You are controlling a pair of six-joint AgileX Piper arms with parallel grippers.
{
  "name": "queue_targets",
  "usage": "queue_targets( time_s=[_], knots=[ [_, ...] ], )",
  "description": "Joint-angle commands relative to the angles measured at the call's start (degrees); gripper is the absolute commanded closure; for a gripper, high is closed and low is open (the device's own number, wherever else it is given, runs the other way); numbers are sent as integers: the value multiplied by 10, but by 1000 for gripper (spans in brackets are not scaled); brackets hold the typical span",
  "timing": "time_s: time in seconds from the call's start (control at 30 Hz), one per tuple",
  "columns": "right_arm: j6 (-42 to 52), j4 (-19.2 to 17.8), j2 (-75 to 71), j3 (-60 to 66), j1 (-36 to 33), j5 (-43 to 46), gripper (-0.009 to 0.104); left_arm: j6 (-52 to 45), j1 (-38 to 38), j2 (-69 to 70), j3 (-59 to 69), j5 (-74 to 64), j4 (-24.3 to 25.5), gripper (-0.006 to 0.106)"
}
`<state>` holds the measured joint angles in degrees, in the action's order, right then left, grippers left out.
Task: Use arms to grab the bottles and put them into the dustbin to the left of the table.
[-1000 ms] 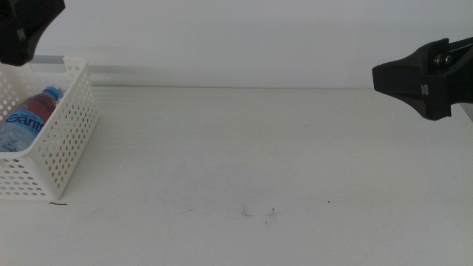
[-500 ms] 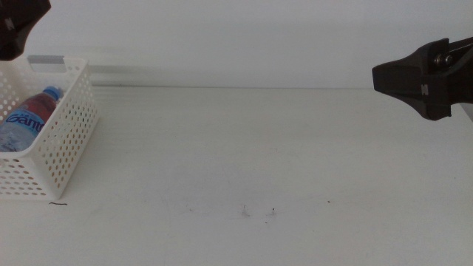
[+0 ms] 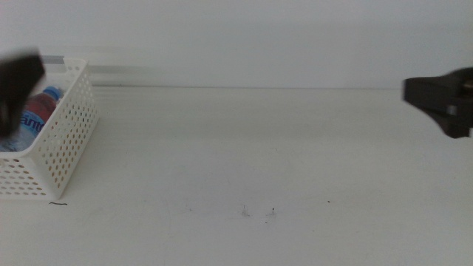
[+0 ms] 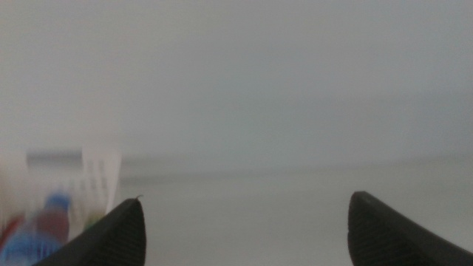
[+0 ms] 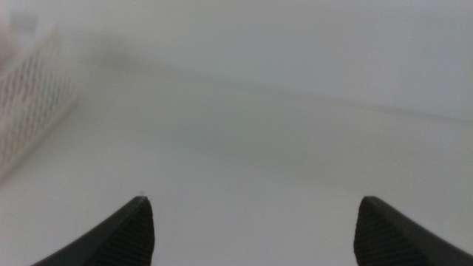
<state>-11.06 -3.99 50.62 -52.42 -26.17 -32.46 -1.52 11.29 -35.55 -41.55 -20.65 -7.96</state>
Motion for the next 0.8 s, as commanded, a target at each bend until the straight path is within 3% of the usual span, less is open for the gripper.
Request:
queue_targets(
  time_s=[0.0,0.1,0.17,0.23,0.43,0.6,0.77],
  knots=[
    [2,28,-48,72,54,107,5,3,1,59,75,12,-6,7],
    [2,66,-128,177,114,216,5,3,1,147,164,9,-14,7],
    [2,44,-178,240,146,234,5,3,1,197,208,3,-15,7],
    [2,30,-231,301,177,230,5,3,1,240,249,3,-15,7],
    [2,31,-408,458,248,199,5,3,0,314,339,22,-15,7],
    [2,27,-506,515,255,169,5,3,-25,344,376,33,-15,7],
    [2,27,-506,524,255,189,5,3,-75,355,408,40,-15,7]
  ],
)
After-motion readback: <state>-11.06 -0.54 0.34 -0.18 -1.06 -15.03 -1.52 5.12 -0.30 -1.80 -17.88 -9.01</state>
